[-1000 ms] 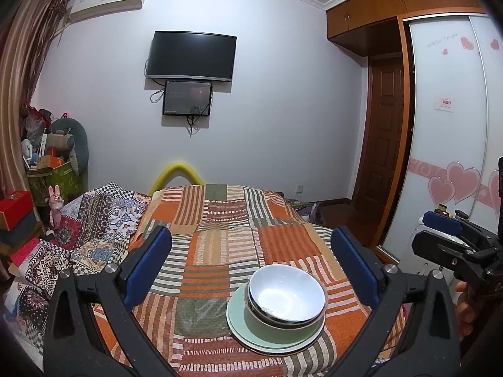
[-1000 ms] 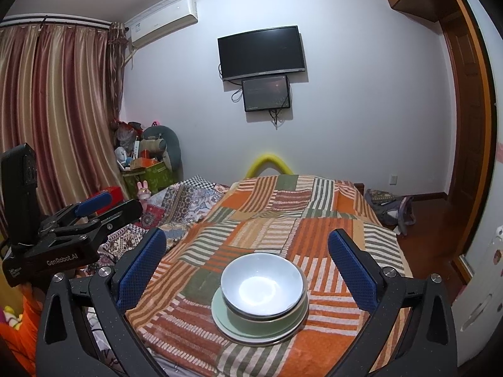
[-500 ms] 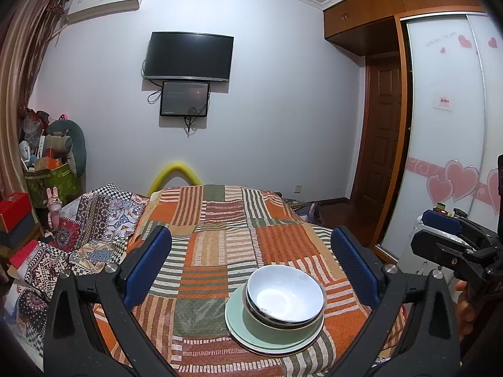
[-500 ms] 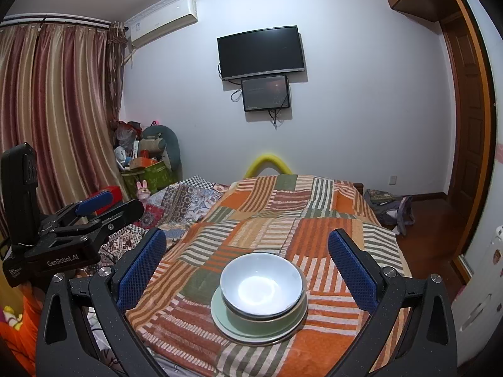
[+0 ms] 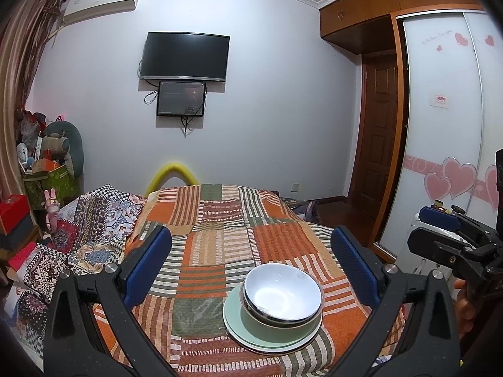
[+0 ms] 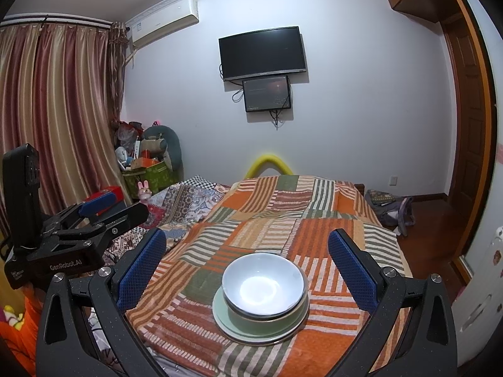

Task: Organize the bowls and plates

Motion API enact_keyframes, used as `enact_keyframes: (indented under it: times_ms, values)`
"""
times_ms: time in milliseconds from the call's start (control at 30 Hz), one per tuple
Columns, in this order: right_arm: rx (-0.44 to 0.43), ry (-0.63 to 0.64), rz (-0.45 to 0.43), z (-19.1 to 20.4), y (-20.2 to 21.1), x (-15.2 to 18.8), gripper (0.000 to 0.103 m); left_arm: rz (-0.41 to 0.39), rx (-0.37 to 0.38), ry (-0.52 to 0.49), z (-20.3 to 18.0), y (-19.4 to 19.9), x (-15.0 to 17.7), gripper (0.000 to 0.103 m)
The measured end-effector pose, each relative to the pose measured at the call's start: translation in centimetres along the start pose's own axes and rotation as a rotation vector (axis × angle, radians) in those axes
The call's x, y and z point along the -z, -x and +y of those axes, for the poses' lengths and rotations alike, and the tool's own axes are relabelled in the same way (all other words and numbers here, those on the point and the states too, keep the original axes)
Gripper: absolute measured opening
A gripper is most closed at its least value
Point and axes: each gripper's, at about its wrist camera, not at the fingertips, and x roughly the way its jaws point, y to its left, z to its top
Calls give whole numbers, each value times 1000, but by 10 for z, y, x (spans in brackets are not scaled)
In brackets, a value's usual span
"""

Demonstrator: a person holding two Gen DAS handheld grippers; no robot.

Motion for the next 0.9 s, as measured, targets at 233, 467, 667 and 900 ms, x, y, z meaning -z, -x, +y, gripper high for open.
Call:
enact_keyframes:
  times_ms: [233, 467, 667, 900]
  values:
    - [4, -4, 1, 0, 0, 1, 103, -2, 0, -7, -2, 1, -1, 103]
    - [6, 3, 2, -2, -2, 0, 103, 0, 1, -6, -2, 0, -1, 103]
    - [9, 3, 2, -3, -4, 0, 103, -1, 3, -8, -3, 0, -1, 103]
    - [9, 4, -1, -4, -4, -1, 103, -3, 10, -7, -2, 0, -2, 103]
